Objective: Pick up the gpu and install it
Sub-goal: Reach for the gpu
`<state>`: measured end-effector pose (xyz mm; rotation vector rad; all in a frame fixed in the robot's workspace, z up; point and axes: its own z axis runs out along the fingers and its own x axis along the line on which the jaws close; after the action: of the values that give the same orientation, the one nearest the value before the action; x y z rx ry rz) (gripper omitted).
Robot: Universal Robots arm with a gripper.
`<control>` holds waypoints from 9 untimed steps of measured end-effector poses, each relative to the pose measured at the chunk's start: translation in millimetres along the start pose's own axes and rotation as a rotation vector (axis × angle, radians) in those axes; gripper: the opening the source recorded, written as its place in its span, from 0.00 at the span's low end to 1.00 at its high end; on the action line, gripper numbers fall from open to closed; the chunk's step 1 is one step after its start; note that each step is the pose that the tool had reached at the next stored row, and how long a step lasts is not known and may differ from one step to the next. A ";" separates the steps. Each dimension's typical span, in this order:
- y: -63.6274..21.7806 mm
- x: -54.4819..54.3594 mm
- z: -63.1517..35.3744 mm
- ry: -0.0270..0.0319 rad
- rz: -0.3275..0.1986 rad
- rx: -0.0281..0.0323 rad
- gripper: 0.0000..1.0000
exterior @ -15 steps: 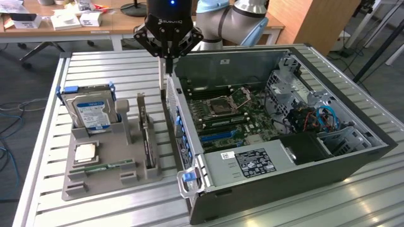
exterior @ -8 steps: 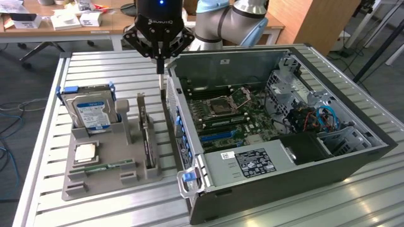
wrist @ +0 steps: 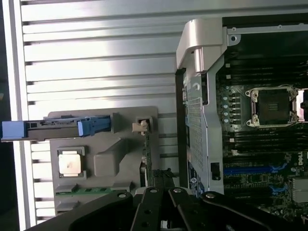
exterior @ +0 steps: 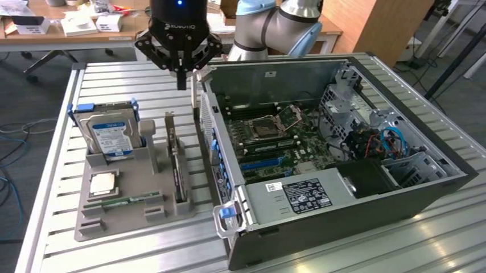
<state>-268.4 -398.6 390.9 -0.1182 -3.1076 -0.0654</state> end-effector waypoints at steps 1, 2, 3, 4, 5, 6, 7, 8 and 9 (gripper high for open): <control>-0.2 2.2 0.1 0.0018 0.000 0.0000 0.10; -0.3 4.2 0.2 0.0037 0.000 0.0002 0.10; -0.5 6.1 0.3 0.0057 0.000 0.0004 0.10; -0.6 7.8 0.4 0.0076 0.000 0.0006 0.10; -0.7 9.3 0.5 0.0090 0.000 0.0006 0.10; -0.7 9.9 0.6 0.0094 0.000 0.0006 0.10; -0.7 9.8 0.6 0.0094 0.000 0.0006 0.10; -0.8 9.8 0.6 0.0095 0.000 0.0006 0.10; -0.7 9.8 0.5 0.0095 0.000 0.0007 0.10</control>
<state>-278.3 -398.6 390.6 -0.1181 -3.0981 -0.0647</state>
